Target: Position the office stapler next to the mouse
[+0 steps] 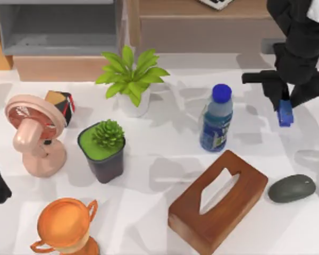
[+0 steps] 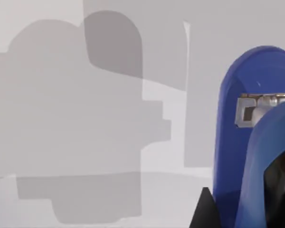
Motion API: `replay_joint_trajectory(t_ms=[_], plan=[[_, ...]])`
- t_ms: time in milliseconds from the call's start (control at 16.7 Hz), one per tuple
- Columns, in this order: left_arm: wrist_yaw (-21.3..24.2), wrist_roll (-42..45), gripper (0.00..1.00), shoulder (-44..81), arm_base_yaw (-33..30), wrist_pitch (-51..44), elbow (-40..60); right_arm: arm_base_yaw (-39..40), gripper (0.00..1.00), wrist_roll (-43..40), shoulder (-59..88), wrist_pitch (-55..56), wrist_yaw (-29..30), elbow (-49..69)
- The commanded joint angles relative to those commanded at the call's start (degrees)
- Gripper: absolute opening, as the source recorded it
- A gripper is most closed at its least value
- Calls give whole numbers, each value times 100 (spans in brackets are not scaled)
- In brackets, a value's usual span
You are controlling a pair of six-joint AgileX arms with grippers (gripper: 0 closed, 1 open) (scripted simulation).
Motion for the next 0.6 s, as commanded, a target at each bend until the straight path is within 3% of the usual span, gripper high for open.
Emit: replay_joint_trajectory(t_ms=[600], plan=[[0,0,100,0,0,0,0,-1,0,-35,-59,194,3,29]])
